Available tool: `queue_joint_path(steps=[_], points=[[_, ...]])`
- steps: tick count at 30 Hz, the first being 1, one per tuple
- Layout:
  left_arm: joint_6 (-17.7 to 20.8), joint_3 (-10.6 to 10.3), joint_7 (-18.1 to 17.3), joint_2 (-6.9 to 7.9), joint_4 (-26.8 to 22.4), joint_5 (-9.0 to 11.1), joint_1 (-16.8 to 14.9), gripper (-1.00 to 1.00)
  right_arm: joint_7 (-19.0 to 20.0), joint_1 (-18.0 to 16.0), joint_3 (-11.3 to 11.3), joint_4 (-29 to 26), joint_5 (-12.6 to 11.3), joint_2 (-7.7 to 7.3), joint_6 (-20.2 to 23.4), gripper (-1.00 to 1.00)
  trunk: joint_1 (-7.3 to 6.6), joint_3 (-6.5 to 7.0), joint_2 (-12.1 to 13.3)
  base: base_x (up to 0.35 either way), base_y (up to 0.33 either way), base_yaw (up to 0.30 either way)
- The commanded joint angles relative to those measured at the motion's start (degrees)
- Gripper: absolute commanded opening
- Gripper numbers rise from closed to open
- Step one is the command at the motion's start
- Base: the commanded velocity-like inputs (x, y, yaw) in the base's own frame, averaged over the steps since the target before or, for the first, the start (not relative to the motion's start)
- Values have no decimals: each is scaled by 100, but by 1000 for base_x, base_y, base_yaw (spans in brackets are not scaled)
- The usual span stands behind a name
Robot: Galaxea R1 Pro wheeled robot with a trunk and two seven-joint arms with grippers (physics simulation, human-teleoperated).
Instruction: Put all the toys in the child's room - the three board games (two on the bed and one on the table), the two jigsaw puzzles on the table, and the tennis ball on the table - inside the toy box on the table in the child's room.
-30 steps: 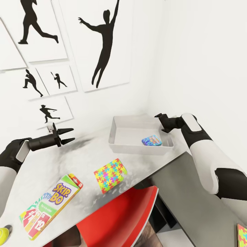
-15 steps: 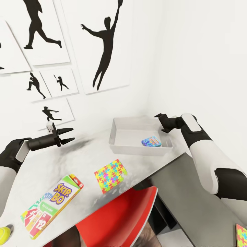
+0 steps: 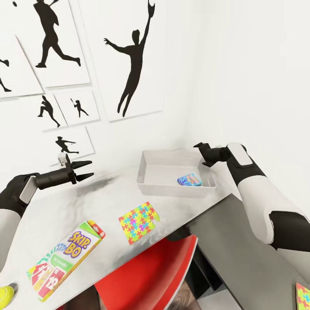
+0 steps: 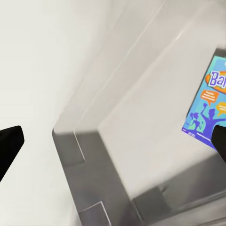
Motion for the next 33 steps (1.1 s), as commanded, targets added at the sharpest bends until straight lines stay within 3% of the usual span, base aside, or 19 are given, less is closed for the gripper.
queue_joint_path(steps=[1,33], points=[[34,3,-16,0,1,0,-5,100,-49,-4,-8,-7,-46,0,11,100,4,-2,-10,0,0,0],[34,12,-141,53,1,-2,4,100,-49,-6,1,-13,-43,39,11,100,4,290,-10,-8,0,0]])
